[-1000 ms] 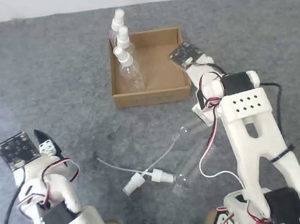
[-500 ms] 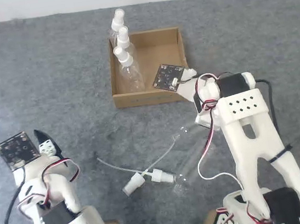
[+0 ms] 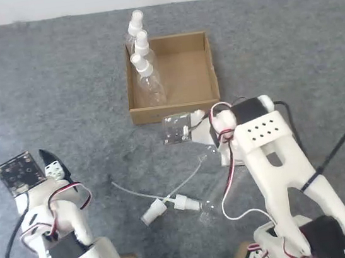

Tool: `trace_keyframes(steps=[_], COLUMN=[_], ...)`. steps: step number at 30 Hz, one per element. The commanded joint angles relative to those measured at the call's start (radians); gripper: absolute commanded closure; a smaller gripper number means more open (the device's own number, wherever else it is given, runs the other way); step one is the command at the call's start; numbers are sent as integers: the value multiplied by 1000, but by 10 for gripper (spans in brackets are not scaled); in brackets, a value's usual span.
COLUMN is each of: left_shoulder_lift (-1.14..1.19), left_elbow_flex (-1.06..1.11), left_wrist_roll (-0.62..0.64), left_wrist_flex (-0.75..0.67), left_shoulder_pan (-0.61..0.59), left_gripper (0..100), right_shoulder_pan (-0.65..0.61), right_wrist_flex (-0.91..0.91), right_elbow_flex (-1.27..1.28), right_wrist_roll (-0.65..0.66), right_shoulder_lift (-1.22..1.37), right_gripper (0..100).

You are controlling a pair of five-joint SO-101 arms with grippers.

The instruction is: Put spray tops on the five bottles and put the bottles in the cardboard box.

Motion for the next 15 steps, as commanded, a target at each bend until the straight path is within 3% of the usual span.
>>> trace_keyframes(steps=[1,15], left_shoulder_lift=[-12,-12], left_elbow_flex=[-18,-18], left_wrist_roll=[11,11], left_wrist_flex=[-31,-31], left_shoulder_pan=[-2,0], left_gripper=[913,913], right_shoulder_pan=[-18,-19], right_wrist_flex=[-65,-245], right_elbow_flex=[12,95], right_wrist_roll=[52,137], right_shoulder_lift=[-5,134], right_gripper=[734,734])
